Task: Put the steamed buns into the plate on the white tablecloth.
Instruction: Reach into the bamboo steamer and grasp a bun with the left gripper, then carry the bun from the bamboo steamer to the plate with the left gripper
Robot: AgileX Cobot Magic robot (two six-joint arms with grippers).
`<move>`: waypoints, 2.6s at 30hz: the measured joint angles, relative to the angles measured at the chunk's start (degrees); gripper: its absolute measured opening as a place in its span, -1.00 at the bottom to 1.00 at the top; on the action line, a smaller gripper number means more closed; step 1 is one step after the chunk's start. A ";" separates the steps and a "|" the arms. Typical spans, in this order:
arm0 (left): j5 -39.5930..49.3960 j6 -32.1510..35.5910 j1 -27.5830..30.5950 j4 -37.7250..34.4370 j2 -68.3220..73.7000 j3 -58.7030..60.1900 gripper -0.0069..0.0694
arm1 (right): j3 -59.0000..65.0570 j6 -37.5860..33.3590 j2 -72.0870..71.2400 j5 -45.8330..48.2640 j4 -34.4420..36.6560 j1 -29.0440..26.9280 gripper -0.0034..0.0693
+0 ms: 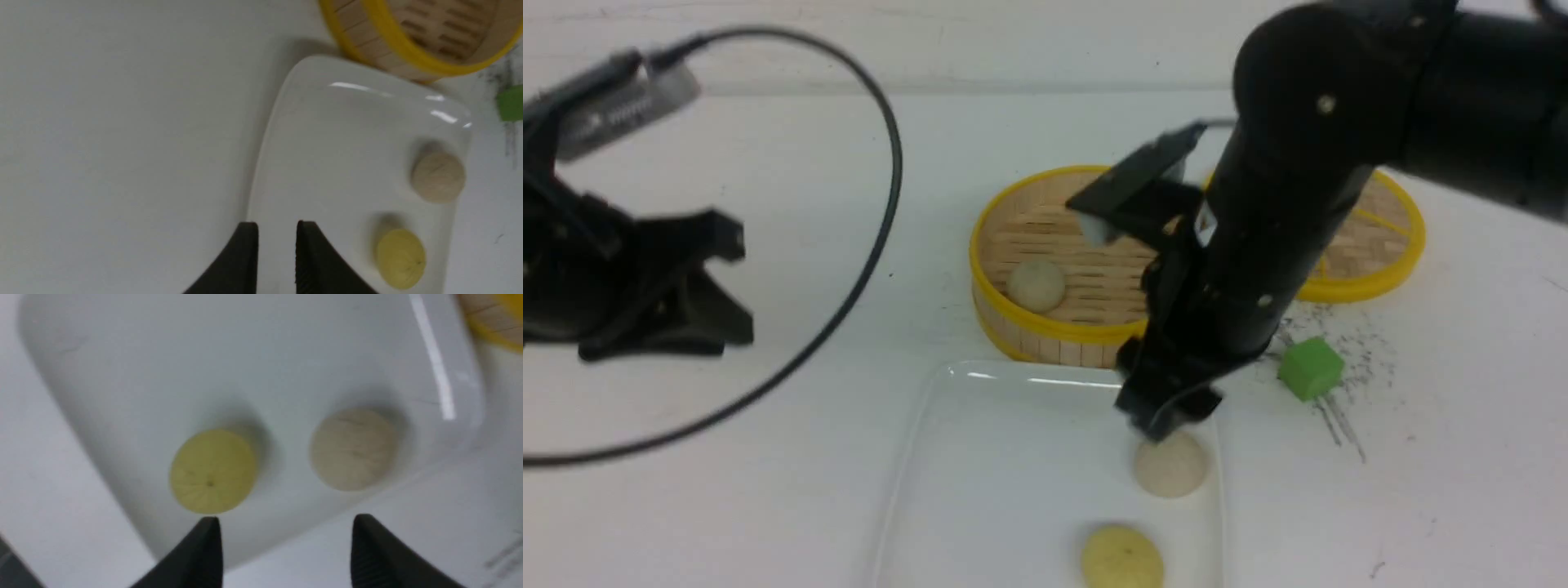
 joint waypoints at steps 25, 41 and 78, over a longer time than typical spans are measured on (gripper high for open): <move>1.31 4.00 -24.65 12.40 49.25 -47.79 0.36 | 21.15 18.17 -24.13 1.66 -8.73 -2.21 -0.94; -4.44 4.00 -24.65 12.55 56.96 -48.22 0.03 | 21.32 18.17 -24.61 0.57 -7.83 -2.21 -0.93; 11.09 4.00 -24.65 14.51 28.83 -48.16 -0.76 | 21.36 18.17 -24.61 0.06 -6.99 -2.21 -0.91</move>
